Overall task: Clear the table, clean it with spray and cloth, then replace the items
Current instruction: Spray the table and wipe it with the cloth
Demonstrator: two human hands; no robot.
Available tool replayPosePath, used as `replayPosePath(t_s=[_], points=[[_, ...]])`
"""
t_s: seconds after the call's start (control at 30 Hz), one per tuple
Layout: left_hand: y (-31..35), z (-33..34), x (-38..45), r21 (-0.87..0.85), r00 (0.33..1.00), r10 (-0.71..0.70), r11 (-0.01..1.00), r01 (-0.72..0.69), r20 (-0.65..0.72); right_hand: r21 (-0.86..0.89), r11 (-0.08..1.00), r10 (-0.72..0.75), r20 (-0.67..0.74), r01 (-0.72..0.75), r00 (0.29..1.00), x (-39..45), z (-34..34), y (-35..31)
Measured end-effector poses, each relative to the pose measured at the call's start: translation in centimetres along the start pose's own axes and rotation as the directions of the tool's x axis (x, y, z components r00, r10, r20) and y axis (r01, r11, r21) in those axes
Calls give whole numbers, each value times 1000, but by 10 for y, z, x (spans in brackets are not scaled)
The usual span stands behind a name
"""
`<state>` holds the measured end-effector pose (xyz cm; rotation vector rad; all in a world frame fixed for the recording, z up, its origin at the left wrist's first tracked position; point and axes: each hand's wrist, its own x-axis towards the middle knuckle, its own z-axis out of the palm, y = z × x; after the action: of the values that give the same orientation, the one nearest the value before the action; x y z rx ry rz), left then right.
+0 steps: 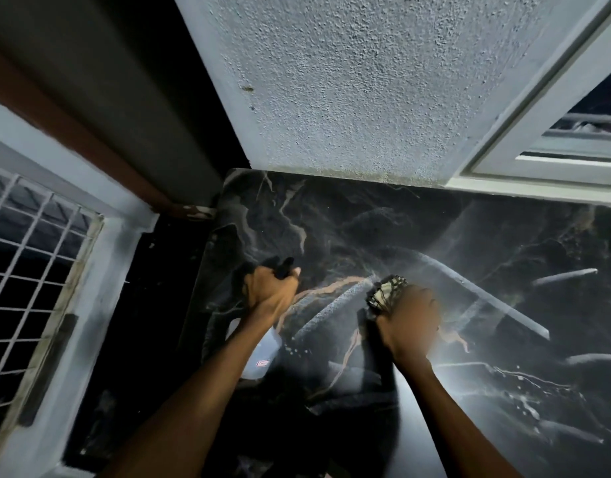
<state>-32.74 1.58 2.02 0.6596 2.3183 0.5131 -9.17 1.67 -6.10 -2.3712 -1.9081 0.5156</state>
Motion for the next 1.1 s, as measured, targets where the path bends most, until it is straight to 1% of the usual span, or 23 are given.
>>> replayPosePath(t_s=[0.07, 0.17, 0.3, 0.37, 0.47, 0.53, 0.67, 0.73, 0.8, 0.87, 0.93, 1.0, 1.1], points=[[-13, -10, 3, 19, 1000, -10, 1000, 10, -13, -7, 1000, -6, -13, 6, 1000, -1, 0, 0], [-26, -24, 7, -9, 998, -27, 1000, 27, -55, -3, 1000, -6, -25, 6, 1000, -2, 0, -1], [-31, -36, 5, -3, 996, -76, 997, 76, -55, -11, 1000, 22, -23, -22, 999, -2, -1, -1], [-35, -41, 3, -1, 996, -82, 997, 82, -30, -18, 999, 27, -20, -27, 999, -4, 0, -6], [-36, -37, 1, 15, 999, -38, 999, 37, 24, -7, 1000, 27, -14, -27, 1000, -5, -1, -8], [-37, -34, 0, -3, 1000, -17, 1000, 17, 24, 3, 1000, 16, -6, -16, 1000, -6, -2, -7], [-26, -28, -6, 4, 999, -34, 999, 33, 31, 44, 999, 20, -16, -19, 1000, -10, -3, -4], [-22, -18, -6, 0, 995, -10, 1000, 10, 98, 77, 997, 10, -36, -7, 999, -11, -3, -3], [-30, 1, 7, 14, 988, 38, 999, -40, 151, 134, 991, 2, -56, 5, 998, -12, -3, -1], [-20, 6, 3, 11, 984, 57, 998, -60, 168, 225, 974, 33, -61, -18, 998, -11, -4, 2], [-6, 5, -1, -24, 978, 99, 995, -96, 182, 326, 943, 99, -90, -65, 991, -3, -6, 5], [2, 11, 1, -37, 978, 105, 994, -100, 180, 446, 889, 186, -144, -104, 972, 10, -12, 7], [18, 22, 1, -17, 955, 120, 993, -120, 270, 566, 818, 282, -245, -99, 928, 32, -28, 7]])
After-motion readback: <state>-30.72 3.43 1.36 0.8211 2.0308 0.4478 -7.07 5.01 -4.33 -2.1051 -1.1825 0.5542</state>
